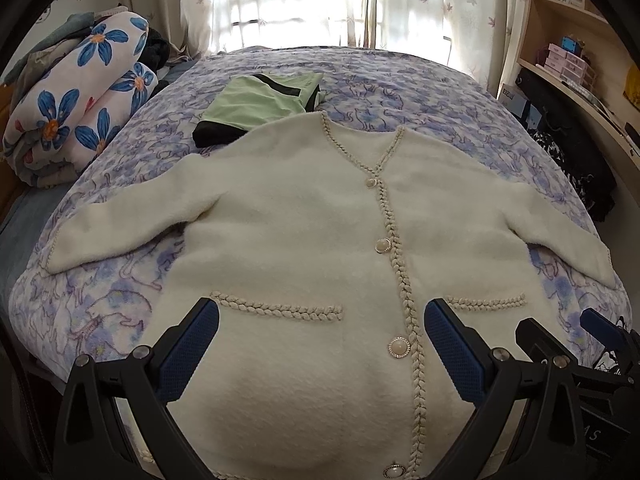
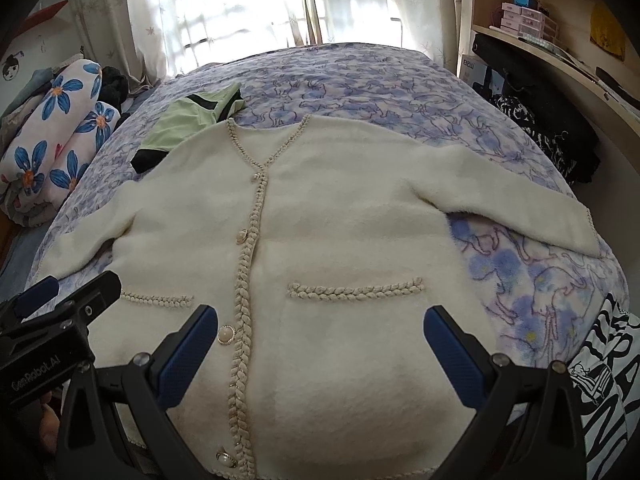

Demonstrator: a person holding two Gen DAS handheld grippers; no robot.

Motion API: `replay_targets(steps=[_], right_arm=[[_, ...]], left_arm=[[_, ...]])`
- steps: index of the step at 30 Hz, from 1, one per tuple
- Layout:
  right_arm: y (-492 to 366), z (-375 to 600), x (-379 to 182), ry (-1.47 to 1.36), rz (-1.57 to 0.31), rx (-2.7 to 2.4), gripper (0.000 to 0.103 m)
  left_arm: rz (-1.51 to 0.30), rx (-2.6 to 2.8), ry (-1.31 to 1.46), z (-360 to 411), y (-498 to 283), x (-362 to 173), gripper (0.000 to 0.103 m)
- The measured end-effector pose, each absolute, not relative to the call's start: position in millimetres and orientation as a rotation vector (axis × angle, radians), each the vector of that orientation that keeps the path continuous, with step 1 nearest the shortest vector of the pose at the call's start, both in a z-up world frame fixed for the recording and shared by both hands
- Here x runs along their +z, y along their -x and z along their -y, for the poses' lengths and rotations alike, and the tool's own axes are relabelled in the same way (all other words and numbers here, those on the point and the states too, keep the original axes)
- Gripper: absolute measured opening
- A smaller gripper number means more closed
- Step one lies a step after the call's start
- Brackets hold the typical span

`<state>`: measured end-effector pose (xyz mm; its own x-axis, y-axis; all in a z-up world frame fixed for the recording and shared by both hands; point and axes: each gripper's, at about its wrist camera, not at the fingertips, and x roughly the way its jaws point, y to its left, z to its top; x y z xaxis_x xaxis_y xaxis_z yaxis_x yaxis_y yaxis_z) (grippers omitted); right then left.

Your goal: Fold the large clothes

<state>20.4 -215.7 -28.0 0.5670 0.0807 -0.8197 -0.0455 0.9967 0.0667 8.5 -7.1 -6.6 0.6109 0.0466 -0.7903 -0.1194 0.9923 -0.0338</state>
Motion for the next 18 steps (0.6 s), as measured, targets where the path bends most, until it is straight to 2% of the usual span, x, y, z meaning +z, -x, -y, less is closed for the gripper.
replay_targets(steps=[12,18], right_arm=[[-41,210,3,0.055,-1.008,0.124,0.103],[-44,205,44,0.104,-0.909,0.167,0.103]], left_arm=[[-0.891,0.095,0.064,11,-5,4,0.102],[-0.851,0.119,0.055,12,-2,20,0.102]])
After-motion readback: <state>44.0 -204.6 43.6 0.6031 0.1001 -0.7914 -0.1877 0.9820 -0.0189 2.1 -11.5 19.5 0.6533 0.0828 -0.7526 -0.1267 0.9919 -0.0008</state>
